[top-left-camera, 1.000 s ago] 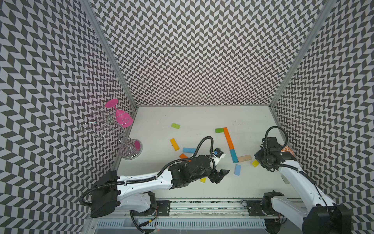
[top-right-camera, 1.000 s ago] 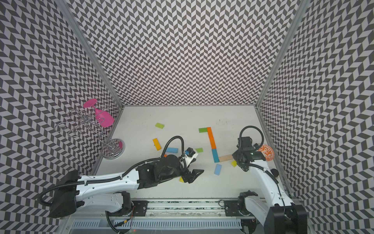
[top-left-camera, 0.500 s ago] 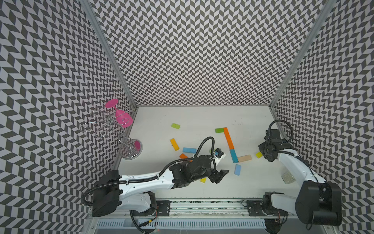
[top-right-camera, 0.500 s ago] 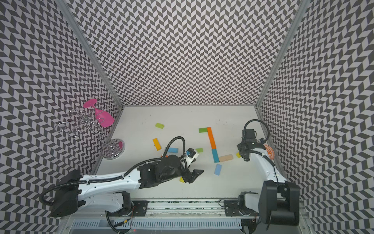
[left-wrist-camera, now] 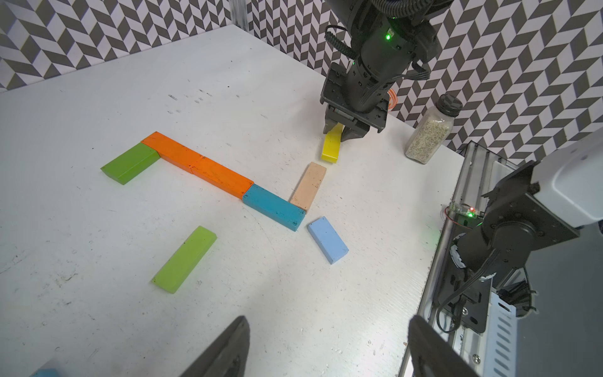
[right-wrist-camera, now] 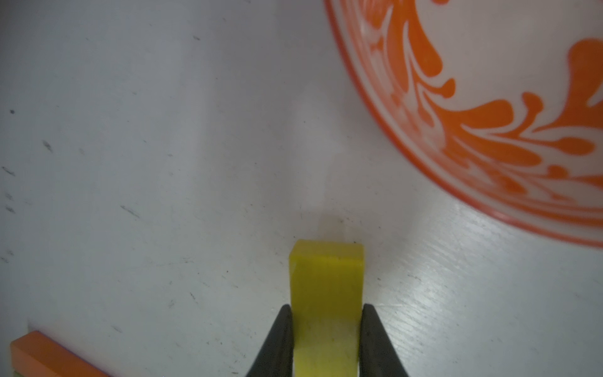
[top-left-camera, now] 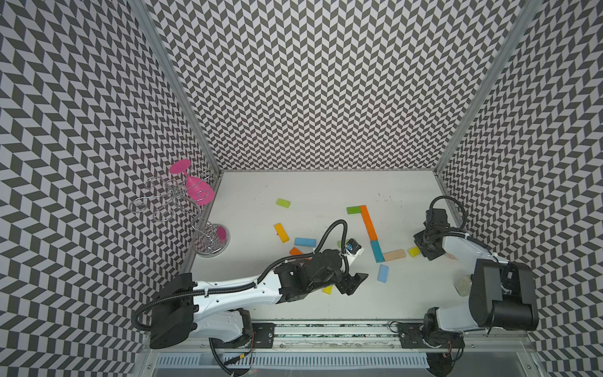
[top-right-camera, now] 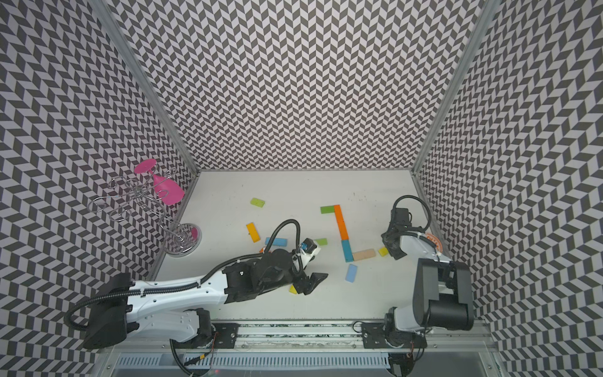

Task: Assemble a giraffe with building blocks
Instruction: Assemble the building block at the center of the board.

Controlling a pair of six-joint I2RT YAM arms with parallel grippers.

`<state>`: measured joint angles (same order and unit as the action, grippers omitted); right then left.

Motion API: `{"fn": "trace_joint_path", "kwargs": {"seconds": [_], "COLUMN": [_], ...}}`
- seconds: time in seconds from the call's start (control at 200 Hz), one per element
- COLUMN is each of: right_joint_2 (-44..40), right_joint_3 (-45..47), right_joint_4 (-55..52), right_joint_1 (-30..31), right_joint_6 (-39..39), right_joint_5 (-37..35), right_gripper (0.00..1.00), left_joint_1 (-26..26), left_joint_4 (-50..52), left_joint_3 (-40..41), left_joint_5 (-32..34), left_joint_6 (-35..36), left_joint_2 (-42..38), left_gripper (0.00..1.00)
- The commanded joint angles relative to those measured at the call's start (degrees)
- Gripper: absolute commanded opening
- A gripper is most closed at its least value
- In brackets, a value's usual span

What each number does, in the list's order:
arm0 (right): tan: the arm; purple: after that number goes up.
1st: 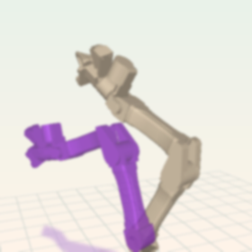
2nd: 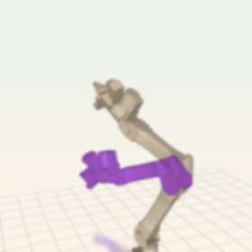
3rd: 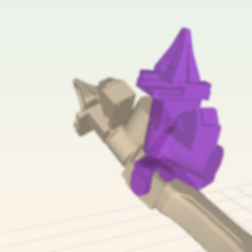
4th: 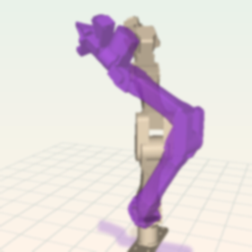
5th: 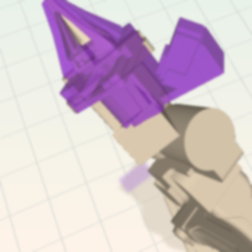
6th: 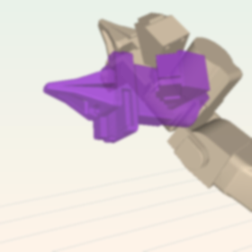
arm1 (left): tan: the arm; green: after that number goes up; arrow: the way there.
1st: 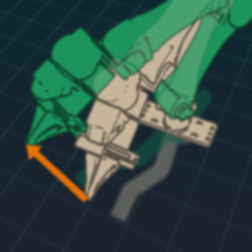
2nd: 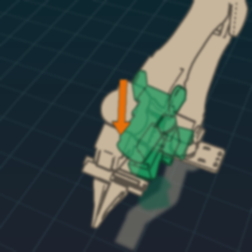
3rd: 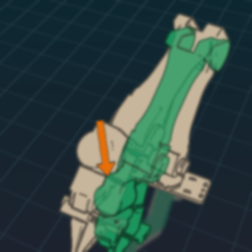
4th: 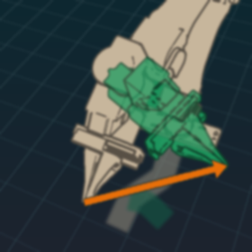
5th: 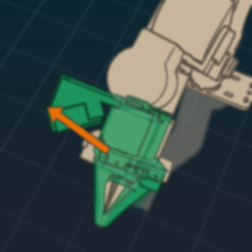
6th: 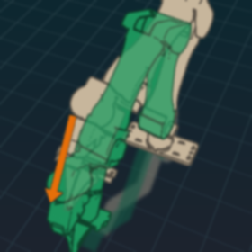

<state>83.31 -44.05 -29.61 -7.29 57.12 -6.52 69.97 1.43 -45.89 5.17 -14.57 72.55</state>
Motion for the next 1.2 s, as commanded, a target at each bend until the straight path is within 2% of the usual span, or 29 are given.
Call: {"fn": "trace_joint_path", "kwargs": {"seconds": [0.0, 0.165, 0.346, 0.621, 1.197], "right_joint_2": [1.0, 2.9, 4.5, 5.6, 3.5], "right_joint_3": [0.2, -0.2, 0.1, 0.5, 1.8], "right_joint_4": [2.5, 2.4, 2.5, 3.0, 2.5], "right_joint_1": [-0.8, -1.1, -1.4, -1.6, -1.6], "right_joint_6": [1.4, 1.4, 1.1, 1.5, 4.4], "right_joint_5": [0.4, 1.4, 2.0, 3.1, 4.4], "right_gripper": [0.36, 0.46, 0.48, 0.40, 0.32], "left_joint_1": [-0.3, -0.4, -0.6, -0.7, -0.8], "left_joint_4": [0.8, 1.2, 1.8, 2.3, 2.9], "left_joint_3": [-2.1, -2.8, -3.1, -3.5, -3.7], "left_joint_5": [0.8, 0.8, 1.3, 1.6, 1.8], "left_joint_6": [0.4, 0.7, 1.0, 1.3, 1.3], "left_joint_2": [0.8, 0.9, 0.8, 1.1, 0.9], "left_gripper": [0.77, 0.77, 0.77, 0.77, 0.77]}}
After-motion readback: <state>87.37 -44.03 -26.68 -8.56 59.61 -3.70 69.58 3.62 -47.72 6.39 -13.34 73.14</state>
